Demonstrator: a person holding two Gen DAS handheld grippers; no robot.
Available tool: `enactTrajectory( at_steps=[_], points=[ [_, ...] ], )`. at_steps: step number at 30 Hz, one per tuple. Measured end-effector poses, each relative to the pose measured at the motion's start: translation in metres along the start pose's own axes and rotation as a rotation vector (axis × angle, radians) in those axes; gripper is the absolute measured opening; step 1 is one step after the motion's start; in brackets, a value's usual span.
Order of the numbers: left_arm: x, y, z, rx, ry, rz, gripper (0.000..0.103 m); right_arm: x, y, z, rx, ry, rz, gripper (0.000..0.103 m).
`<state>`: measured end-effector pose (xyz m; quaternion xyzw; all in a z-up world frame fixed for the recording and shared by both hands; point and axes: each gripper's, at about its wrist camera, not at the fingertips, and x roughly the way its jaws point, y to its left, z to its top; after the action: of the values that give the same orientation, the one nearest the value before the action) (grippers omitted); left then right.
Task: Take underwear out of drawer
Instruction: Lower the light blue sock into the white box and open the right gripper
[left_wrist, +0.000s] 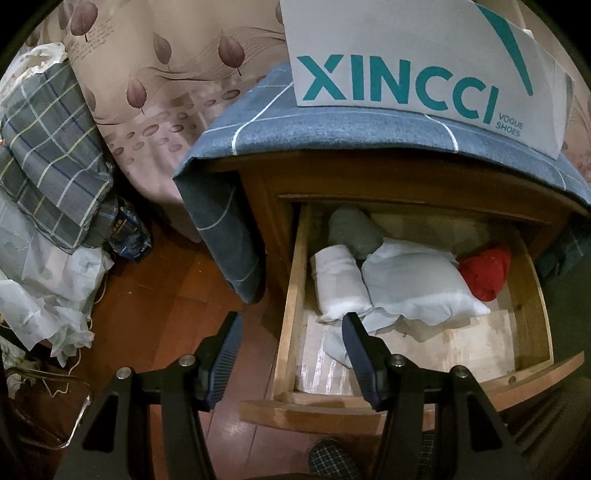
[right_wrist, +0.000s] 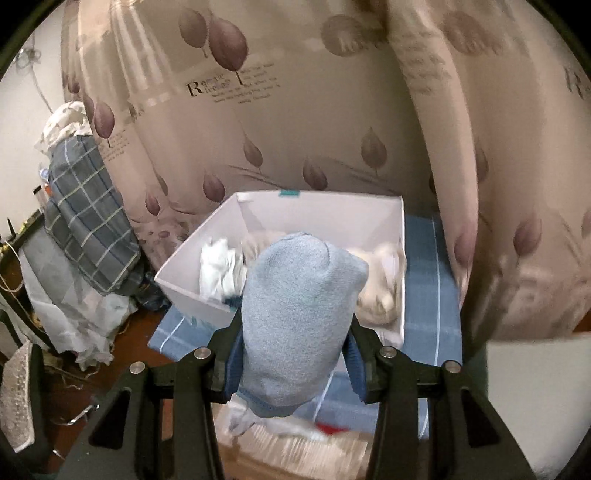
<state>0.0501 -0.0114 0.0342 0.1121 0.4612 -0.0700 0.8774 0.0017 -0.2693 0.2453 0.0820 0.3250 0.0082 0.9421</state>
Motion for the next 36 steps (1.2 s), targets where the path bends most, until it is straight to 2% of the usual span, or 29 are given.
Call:
enactTrajectory(
  at_steps=[4, 12, 25, 36],
  points=[
    [0.003, 0.000, 0.000, -0.002, 0.008, 0.008, 0.057, 0.026, 0.007, 0.016, -0.029, 0.032, -0.030, 0.044],
    [0.007, 0.003, 0.000, -0.013, 0.028, -0.003, 0.057, 0.074, 0.011, 0.019, -0.033, 0.103, -0.066, 0.044],
    [0.011, 0.006, -0.001, -0.035, 0.047, -0.012, 0.057, 0.122, 0.007, 0.019, -0.007, 0.193, -0.101, 0.044],
    [0.013, 0.007, -0.001, -0.039, 0.055, -0.016, 0.057, 0.139, 0.019, 0.011, -0.030, 0.231, -0.103, 0.047]
  ],
)
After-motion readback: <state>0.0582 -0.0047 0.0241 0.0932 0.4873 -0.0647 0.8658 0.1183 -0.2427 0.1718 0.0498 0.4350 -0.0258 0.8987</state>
